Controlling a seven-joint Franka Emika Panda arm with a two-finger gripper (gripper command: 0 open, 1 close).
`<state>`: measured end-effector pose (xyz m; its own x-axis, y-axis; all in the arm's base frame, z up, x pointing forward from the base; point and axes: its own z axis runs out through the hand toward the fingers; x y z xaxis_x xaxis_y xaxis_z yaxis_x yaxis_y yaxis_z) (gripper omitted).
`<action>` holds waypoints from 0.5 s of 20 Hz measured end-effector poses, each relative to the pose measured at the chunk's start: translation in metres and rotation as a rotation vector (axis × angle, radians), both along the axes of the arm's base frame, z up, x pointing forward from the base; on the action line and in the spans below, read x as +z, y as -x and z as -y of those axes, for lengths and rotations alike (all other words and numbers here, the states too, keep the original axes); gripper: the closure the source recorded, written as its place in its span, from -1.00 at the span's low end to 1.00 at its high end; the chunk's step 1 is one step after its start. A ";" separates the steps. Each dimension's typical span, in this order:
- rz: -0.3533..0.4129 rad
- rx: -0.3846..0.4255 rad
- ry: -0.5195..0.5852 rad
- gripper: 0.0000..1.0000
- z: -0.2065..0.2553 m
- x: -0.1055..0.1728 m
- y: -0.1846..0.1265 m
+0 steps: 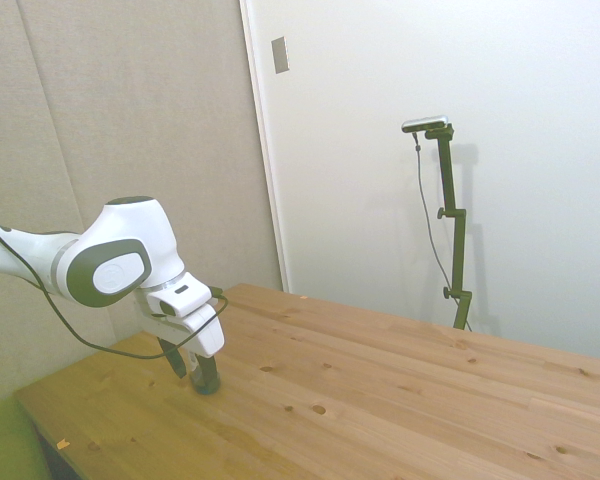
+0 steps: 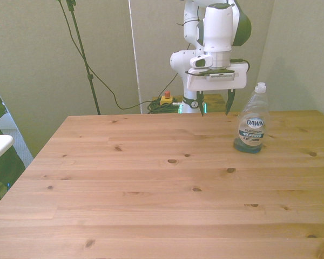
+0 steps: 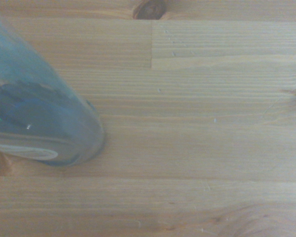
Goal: Knock down the dish soap
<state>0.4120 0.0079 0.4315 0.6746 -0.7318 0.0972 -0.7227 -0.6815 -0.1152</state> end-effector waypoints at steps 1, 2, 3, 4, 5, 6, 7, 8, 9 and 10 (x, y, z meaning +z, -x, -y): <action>0.000 0.000 0.000 -1.00 0.000 0.000 0.000; 0.000 0.001 0.001 -1.00 0.000 0.000 0.000; -0.001 -0.001 0.002 -1.00 -0.003 -0.001 0.000; 0.001 -0.012 0.004 -1.00 -0.008 -0.001 0.000; 0.004 -0.026 0.007 1.00 -0.015 -0.001 0.000; 0.013 -0.040 0.010 1.00 -0.024 -0.001 0.000; 0.020 -0.054 0.012 1.00 -0.035 -0.001 0.001; 0.030 -0.068 0.013 1.00 -0.046 -0.001 0.002; 0.037 -0.083 0.014 1.00 -0.058 0.000 0.003; 0.042 -0.097 0.014 1.00 -0.069 0.001 0.005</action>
